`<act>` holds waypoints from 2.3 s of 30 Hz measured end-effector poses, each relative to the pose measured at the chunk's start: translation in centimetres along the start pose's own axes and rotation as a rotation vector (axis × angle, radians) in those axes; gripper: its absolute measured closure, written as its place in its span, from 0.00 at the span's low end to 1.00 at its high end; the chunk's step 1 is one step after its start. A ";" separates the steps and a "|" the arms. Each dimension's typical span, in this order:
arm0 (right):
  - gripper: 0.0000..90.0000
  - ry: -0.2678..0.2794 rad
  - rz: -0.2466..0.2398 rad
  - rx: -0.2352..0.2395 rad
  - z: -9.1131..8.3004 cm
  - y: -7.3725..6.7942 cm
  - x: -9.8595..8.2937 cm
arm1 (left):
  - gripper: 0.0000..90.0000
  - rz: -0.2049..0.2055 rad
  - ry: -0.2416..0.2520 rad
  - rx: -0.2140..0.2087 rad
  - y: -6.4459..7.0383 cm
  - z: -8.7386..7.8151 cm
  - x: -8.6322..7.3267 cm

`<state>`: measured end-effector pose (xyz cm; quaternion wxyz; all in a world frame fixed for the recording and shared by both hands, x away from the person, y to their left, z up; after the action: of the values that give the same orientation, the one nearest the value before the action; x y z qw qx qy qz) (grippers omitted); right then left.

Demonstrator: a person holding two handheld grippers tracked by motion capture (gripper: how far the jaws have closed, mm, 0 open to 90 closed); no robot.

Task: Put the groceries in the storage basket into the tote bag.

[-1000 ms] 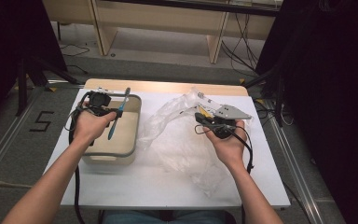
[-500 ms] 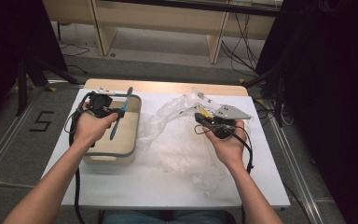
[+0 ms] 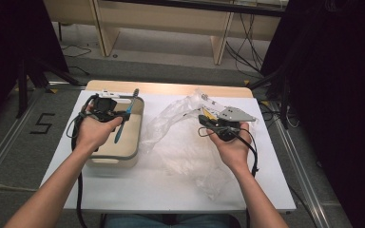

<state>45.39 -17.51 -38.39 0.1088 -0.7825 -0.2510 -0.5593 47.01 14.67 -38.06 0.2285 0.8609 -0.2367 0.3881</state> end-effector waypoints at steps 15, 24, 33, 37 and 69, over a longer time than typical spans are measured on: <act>1.00 0.001 0.000 0.002 0.0 0.0 0.0 | 0.87 0.049 0.013 -0.052 2.6 -0.4 -0.2; 1.00 0.000 0.001 0.003 0.0 -0.1 0.0 | 0.87 0.070 0.026 -0.084 4.1 -0.7 -0.3; 1.00 -0.001 0.002 0.004 0.0 -0.1 0.0 | 0.87 0.099 0.020 -0.116 5.6 -0.6 -0.8; 1.00 0.000 0.001 0.004 0.0 -0.1 0.0 | 0.87 0.108 0.018 -0.124 6.2 -0.3 -0.9; 1.00 -0.003 0.001 0.005 0.0 -0.2 -0.1 | 0.87 0.201 -0.012 -0.227 11.4 1.0 -2.6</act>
<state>45.26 -17.36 -38.49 0.1108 -0.7832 -0.2523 -0.5574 39.40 5.76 -38.29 0.2829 0.8036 -0.3656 0.3748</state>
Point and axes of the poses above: each handheld gripper's, and its own axes: z roughly forward along the jaws, x roughly out of its top, y roughly to its right, the point moved 4 cm from there along z, roughly forward along the jaws, and after that the axes turned 11 degrees about -x, right-handed, at the moved point
